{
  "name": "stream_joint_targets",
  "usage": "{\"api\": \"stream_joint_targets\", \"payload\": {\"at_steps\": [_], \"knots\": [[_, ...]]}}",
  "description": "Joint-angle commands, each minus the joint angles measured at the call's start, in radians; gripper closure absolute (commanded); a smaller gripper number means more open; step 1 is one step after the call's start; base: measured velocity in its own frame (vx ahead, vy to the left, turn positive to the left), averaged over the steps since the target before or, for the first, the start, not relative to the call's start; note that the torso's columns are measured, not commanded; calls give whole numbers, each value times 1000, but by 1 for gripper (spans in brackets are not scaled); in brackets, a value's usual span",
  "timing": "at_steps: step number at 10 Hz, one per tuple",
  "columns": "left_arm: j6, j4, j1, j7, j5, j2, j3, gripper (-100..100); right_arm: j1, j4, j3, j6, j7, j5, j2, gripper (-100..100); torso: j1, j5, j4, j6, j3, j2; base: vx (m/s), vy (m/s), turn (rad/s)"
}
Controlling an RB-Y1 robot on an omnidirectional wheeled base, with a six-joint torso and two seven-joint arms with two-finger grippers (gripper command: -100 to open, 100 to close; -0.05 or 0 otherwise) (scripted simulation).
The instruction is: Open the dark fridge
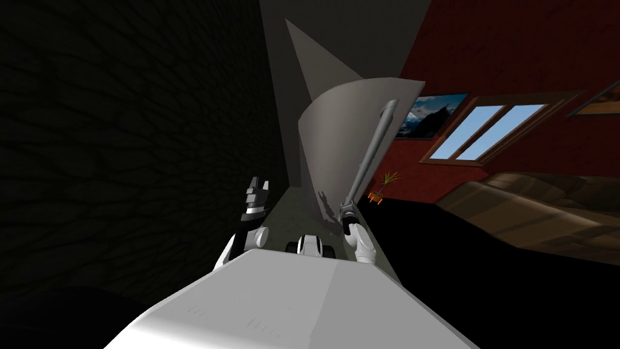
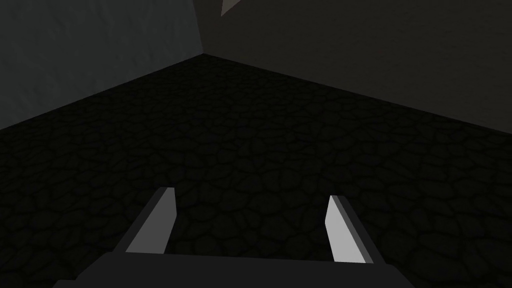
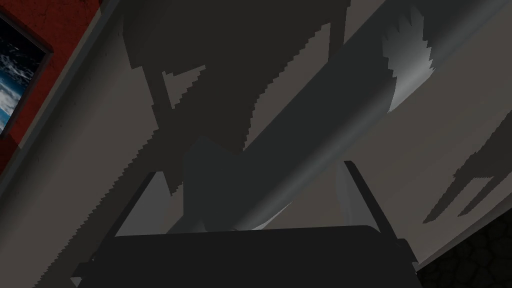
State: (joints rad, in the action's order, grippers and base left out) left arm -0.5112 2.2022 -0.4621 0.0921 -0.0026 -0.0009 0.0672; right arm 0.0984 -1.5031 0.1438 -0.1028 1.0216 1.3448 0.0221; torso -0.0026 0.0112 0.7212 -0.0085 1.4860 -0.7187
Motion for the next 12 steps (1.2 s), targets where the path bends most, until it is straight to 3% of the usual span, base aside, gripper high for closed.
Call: {"api": "stream_joint_targets", "payload": {"at_steps": [1, 2, 3, 4, 5, 6, 8, 10, 12], "knots": [[0, 0, 0, 0, 0, 0, 0, 0, 17, 16, -47, -57, -71, 39, 12, 100, -3, 1, 1, -3, 1, 2, -15, 18, 28], [0, 0, 0, 0, 0, 0, 0, 0, 17, 16, -47, -57, -72, 39, 12, 100, -5, 1, 1, -1, 3, 5, 0, -2, 15], [0, 0, 0, 0, 0, 0, 0, 0, 29, 6, -97, -120, -105, 69, 10, 100, -6, 1, 0, -1, 3, 5, -15, 58, -134], [0, 0, 0, 0, 0, 0, 0, 0, 29, 6, -101, -132, -157, 148, 10, 100, -1, 1, -1, 0, 2, 4, -38, 82, -88], [0, 0, 0, 0, 0, 0, 0, 0, 29, 6, -113, -152, -187, 153, 10, 100, -1, 0, -1, -1, 1, 2, -28, 46, 18], [0, 0, 0, 0, 0, 0, 0, 0, 42, -4, -145, -190, -241, 223, 8, 100, -4, 0, 0, 0, 1, 2, -34, 71, -106], [0, 0, 0, 0, 0, 0, 0, 0, 42, -4, -180, -247, -302, 266, 8, 100, -2, -2, 3, 1, -1, -2, -35, 67, -45], [0, 0, 0, 0, 0, 0, 0, 0, 54, -15, -247, -322, -379, 354, 6, 100, 0, -4, 5, 2, -2, -4, -47, 83, -90], [0, 0, 0, 0, 0, 0, 0, 0, 54, -15, -247, -342, -417, 380, 6, 100, 1, -7, 9, 2, -3, -5, -14, 30, 7]]}}
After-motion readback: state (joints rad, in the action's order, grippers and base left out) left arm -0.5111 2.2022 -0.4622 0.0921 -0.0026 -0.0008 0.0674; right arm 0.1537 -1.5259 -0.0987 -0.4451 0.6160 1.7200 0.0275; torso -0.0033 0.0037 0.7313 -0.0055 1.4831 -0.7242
